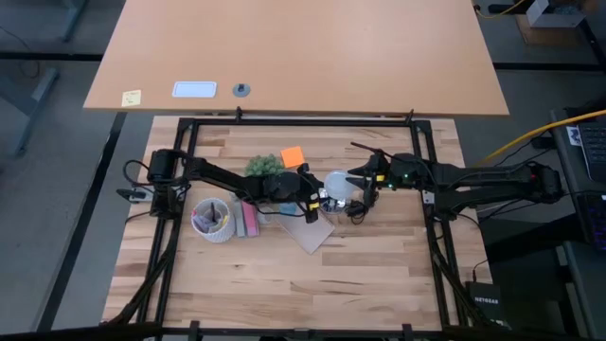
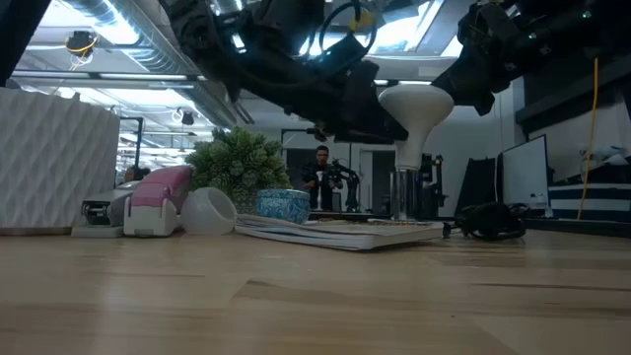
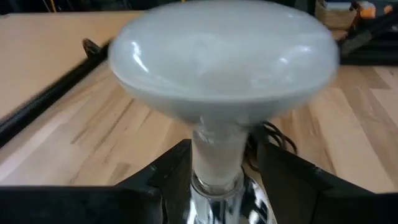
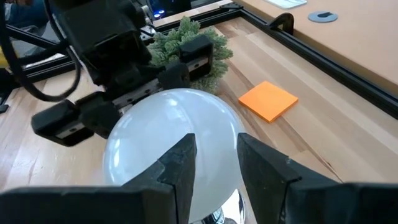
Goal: Screw lightbulb
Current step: Insert the lightbulb into the silver lamp socket
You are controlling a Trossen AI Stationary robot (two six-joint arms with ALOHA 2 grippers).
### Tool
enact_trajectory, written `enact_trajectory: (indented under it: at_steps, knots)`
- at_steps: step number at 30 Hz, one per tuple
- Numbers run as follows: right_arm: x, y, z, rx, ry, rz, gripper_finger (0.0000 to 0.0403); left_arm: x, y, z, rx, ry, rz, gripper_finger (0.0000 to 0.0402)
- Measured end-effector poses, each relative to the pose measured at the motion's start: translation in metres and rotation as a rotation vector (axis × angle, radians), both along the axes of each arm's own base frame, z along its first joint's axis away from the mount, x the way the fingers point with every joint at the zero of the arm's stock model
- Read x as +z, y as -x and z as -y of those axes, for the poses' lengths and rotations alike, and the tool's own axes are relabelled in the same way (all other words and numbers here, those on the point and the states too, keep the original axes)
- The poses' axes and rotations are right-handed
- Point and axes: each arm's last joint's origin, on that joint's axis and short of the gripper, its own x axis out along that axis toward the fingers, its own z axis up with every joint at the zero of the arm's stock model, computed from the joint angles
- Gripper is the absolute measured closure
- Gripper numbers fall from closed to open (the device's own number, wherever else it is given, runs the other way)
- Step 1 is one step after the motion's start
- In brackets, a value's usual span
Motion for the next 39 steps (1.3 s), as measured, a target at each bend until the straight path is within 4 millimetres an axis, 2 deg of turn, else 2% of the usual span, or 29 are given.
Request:
enact_trajectory:
  at_steps: [8, 18, 23, 31, 36, 39]
  knots:
    - [0.001, 0.000, 0.000, -0.005, 0.003, 0.007, 0.0276, -0.003, 0.001, 0.004, -0.009, 0.012, -0.028, 0.0229]
    - [-0.005, -0.015, 0.002, -0.012, 0.008, 0.034, 0.0276, -0.004, 0.001, 0.003, -0.005, 0.006, -0.037, 0.0229]
    - [-0.005, -0.016, 0.002, -0.010, 0.008, 0.038, 0.0276, -0.002, 0.005, 0.004, -0.007, 0.022, -0.090, 0.0229]
    - [-0.005, -0.015, 0.002, -0.009, 0.007, 0.031, 0.0276, 0.025, 0.024, 0.007, 0.004, 0.058, -0.167, 0.0229]
    - [-0.005, -0.015, 0.002, -0.009, 0.007, 0.033, 0.0276, 0.047, 0.031, 0.021, -0.053, 0.013, -0.116, 0.0241]
    - [-0.005, -0.015, 0.002, -0.009, 0.007, 0.033, 0.0276, 0.049, 0.032, 0.031, -0.085, 0.001, -0.113, 0.0262]
